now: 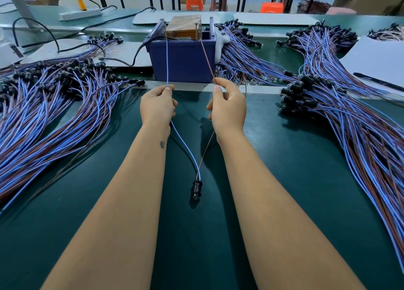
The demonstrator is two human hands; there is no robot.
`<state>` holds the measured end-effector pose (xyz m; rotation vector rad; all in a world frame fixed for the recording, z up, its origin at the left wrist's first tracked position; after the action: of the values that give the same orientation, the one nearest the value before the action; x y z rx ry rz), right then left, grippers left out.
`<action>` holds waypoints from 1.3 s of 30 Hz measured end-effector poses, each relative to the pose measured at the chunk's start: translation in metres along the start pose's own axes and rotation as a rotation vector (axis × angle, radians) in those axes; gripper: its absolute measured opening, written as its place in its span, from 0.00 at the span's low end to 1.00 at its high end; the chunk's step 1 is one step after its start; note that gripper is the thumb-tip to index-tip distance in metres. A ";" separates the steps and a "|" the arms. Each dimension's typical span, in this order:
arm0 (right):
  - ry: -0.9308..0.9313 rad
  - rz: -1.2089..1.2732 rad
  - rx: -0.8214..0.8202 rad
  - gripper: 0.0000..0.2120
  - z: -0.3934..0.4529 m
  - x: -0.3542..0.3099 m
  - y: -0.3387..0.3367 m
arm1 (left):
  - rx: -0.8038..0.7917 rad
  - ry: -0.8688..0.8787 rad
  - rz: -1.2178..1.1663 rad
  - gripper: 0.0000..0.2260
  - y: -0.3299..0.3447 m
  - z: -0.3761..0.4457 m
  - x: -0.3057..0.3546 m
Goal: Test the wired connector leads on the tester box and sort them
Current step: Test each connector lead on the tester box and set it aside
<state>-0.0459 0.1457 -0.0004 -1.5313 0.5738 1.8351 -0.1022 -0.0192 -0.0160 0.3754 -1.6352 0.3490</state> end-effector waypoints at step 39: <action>-0.051 0.006 -0.064 0.12 0.001 -0.002 0.007 | -0.001 0.025 -0.096 0.10 -0.003 -0.009 0.004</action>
<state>-0.0516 0.1417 0.0009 -1.5209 0.4999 1.9081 -0.0933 -0.0187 -0.0111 0.4458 -1.5871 0.2796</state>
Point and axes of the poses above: each hand's wrist, its own z-axis towards the middle knuckle, its own y-axis out of the palm, x = y × z, the point moved 6 cm from there along z, towards the middle knuckle, and after that the axes turned 12 degrees about x, right-handed, at the moved point
